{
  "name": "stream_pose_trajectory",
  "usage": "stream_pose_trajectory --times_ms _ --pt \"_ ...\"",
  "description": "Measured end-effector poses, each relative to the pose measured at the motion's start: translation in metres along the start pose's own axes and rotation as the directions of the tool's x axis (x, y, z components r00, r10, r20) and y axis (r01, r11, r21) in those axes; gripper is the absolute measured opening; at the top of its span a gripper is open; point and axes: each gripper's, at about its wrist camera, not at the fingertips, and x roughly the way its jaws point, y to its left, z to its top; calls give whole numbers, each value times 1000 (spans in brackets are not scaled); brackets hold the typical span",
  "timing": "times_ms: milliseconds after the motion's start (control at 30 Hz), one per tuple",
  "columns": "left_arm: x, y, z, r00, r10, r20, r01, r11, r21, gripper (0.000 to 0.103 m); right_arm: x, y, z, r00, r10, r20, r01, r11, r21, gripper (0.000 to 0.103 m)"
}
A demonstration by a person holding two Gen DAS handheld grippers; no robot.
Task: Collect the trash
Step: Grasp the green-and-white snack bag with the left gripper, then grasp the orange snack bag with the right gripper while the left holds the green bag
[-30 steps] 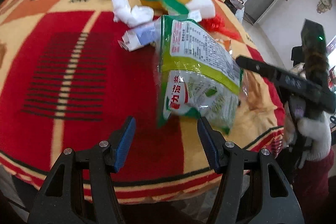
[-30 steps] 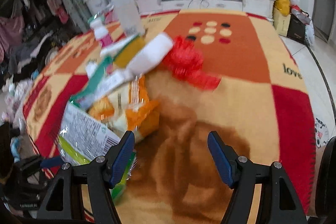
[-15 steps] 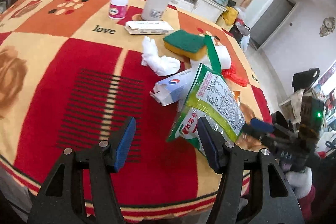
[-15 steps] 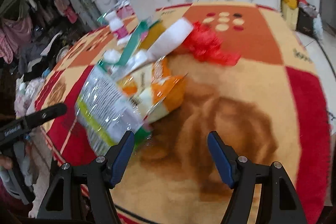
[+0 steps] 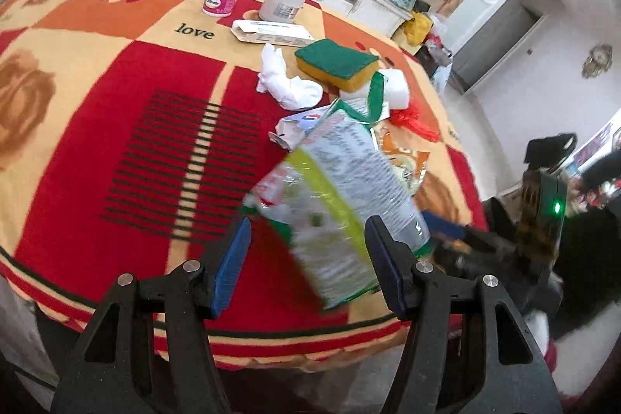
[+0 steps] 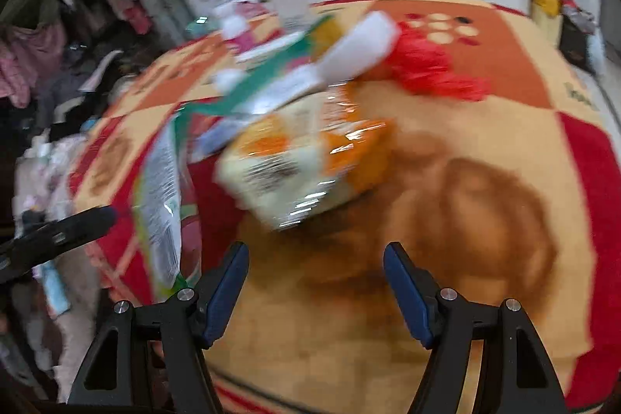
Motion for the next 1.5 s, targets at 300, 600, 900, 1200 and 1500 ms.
stream_pose_trajectory --times_ms 300,600,900,1200,1500 --pt "24 4 -2 999 40 -3 -40 999 -33 66 -1 13 -17 998 -42 -35 41 999 -29 70" --pt "66 -5 -4 1000 -4 -11 4 1000 -13 66 -57 -13 -39 987 -164 -1 163 983 80 70" --pt "58 20 -12 994 -105 3 105 994 -43 26 -63 30 -49 983 -183 -32 184 983 22 70" --pt "49 19 -15 992 -128 2 128 992 -13 24 -81 37 -49 982 -188 20 187 981 55 70" --pt "28 31 -19 995 -98 20 98 995 -2 24 -84 37 -27 985 -157 74 152 986 75 76"
